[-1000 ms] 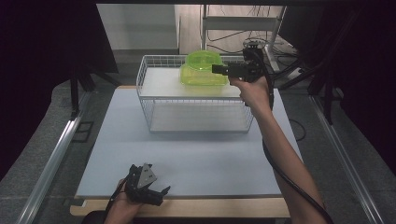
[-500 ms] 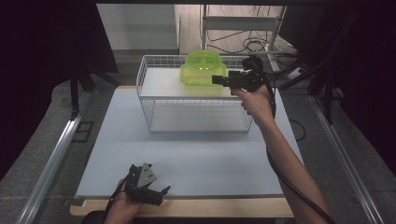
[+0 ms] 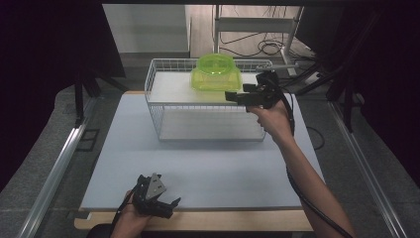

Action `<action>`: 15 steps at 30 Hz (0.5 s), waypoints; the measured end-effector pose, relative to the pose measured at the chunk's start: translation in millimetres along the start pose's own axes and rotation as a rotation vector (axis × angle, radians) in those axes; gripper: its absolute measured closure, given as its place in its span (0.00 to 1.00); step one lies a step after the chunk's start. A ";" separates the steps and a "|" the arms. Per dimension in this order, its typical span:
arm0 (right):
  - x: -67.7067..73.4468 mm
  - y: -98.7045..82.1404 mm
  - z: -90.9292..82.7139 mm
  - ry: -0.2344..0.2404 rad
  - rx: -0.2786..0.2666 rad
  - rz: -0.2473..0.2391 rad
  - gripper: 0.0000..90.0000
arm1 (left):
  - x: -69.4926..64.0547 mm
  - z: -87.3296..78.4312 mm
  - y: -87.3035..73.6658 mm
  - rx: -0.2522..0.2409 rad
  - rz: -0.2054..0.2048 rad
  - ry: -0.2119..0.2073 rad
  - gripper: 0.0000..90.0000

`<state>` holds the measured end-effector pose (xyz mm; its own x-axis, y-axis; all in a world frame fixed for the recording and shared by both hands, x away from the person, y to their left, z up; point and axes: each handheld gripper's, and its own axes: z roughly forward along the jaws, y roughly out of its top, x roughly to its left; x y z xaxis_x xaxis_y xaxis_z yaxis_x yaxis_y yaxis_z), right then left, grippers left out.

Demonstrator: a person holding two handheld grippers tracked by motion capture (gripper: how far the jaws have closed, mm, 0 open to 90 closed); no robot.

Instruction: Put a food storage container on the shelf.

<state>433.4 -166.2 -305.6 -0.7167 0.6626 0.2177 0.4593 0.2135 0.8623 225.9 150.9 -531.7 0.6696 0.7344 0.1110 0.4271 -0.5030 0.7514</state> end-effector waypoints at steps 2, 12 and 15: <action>1.5 -2.7 -0.7 0.004 0.004 -0.009 0.13 | 0.0 -0.1 0.0 0.002 0.001 0.000 0.02; 9.0 -17.1 -3.5 0.013 0.031 -0.052 0.09 | -0.2 -0.2 0.1 0.002 0.003 -0.001 0.02; 10.7 -21.1 -4.8 0.015 0.034 -0.064 0.08 | -0.2 -0.3 0.0 0.001 0.001 0.000 0.02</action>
<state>413.5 -167.1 -319.3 -0.7528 0.6359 0.1701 0.4300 0.2794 0.8585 225.6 150.9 -531.5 0.6703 0.7336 0.1116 0.4268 -0.5042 0.7507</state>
